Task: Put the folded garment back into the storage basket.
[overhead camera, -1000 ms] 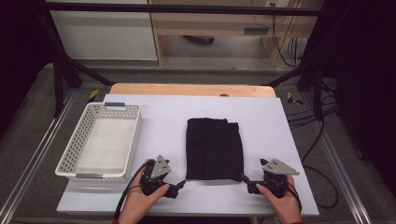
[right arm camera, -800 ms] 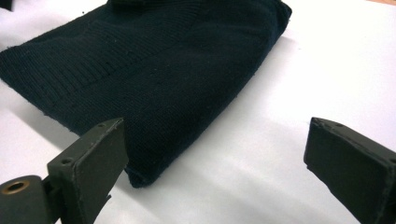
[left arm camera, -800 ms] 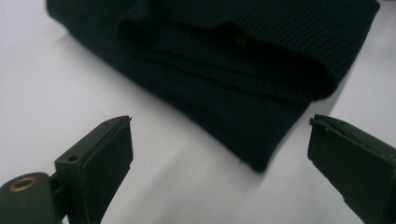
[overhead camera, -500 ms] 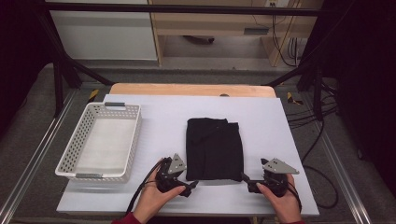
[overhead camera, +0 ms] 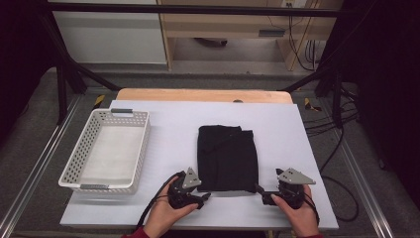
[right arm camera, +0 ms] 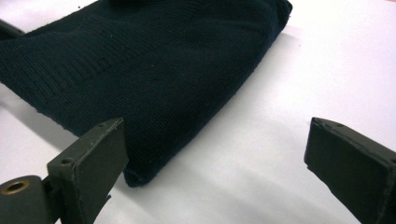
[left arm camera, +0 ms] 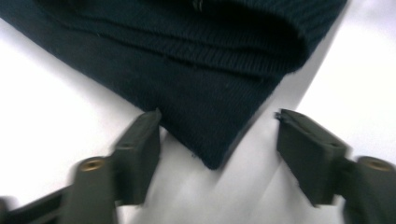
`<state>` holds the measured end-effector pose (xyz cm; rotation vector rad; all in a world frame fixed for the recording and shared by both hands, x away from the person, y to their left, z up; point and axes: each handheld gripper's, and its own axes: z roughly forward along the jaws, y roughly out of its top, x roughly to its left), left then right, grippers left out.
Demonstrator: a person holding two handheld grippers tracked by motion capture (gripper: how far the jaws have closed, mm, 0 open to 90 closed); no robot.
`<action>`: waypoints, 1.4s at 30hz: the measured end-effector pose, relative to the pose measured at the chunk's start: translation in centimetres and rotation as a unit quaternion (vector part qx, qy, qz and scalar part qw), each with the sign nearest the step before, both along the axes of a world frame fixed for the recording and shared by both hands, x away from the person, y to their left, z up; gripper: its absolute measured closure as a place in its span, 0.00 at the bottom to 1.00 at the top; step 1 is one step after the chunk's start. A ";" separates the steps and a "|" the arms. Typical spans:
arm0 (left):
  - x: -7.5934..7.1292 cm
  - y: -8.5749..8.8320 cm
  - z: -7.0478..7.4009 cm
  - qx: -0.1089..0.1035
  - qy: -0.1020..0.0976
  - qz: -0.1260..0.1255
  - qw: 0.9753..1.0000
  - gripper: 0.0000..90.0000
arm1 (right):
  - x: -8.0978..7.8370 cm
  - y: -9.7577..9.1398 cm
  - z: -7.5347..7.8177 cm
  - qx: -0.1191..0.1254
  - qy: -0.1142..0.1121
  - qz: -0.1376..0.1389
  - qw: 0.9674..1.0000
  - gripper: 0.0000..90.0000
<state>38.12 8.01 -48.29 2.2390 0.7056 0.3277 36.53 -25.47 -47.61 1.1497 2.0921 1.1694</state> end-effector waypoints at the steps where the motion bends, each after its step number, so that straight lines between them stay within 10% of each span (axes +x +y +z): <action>1: 0.0 0.1 0.0 -0.004 -0.003 0.001 1.000 0.51 | 0.0 0.0 0.0 -0.002 -0.002 -0.003 1.000 0.07; 11: 0.1 0.9 -0.1 -0.015 -0.014 0.005 1.000 0.89 | -0.5 0.0 0.3 0.008 -0.004 -0.009 1.000 0.07; 42: -3.3 3.7 1.0 -0.017 -0.006 0.007 1.000 0.92 | -3.3 4.5 -0.7 -0.022 0.057 0.068 0.996 0.16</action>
